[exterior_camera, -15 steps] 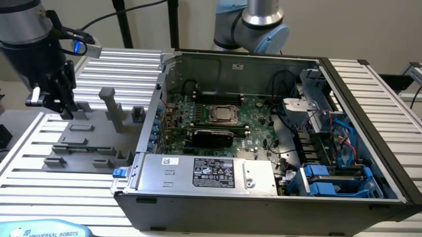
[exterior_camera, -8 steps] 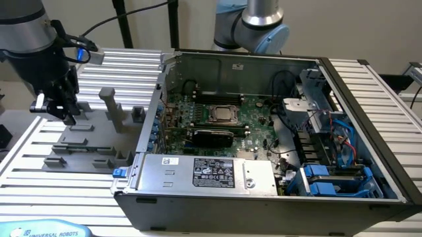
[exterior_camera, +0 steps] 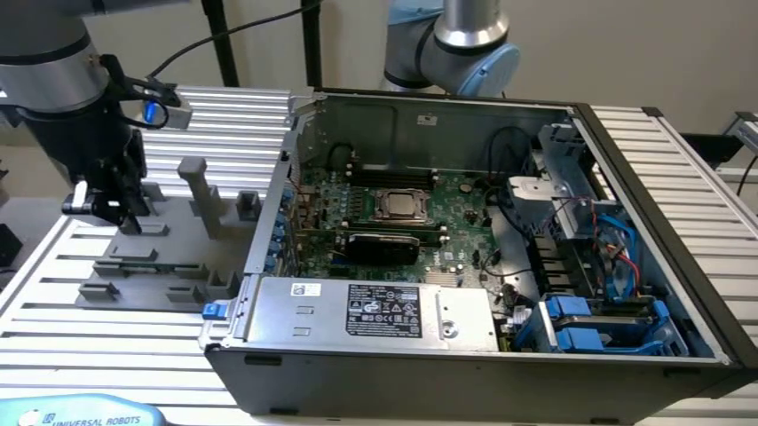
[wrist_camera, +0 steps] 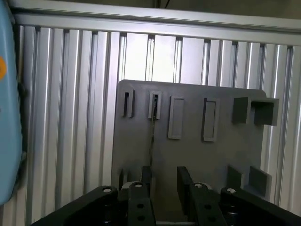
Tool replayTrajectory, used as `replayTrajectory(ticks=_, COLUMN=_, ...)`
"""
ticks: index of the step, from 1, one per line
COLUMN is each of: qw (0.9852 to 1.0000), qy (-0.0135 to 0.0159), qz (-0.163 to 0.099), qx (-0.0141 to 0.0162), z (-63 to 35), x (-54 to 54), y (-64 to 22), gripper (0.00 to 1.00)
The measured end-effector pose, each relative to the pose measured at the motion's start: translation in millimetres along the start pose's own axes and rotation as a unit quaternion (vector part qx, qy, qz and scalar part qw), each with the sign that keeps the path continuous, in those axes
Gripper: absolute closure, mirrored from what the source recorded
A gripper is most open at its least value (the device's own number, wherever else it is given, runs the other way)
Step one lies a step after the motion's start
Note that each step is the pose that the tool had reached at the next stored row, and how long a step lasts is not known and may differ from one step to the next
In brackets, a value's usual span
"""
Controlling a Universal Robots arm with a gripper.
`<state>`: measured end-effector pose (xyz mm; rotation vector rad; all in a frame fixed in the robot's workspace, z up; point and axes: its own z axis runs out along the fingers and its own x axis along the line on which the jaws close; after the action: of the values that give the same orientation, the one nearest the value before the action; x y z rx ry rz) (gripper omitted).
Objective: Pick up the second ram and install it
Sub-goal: 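Pick up the second ram and move it above second insertion slot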
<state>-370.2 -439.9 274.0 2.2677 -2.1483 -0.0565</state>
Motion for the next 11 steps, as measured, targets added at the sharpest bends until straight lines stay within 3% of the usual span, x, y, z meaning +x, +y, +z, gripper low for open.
replayTrajectory(ticks=11, qw=1.0000, qy=0.0000, qz=0.000, qx=-0.0001, z=20.0, x=2.5, y=-0.7, gripper=0.64)
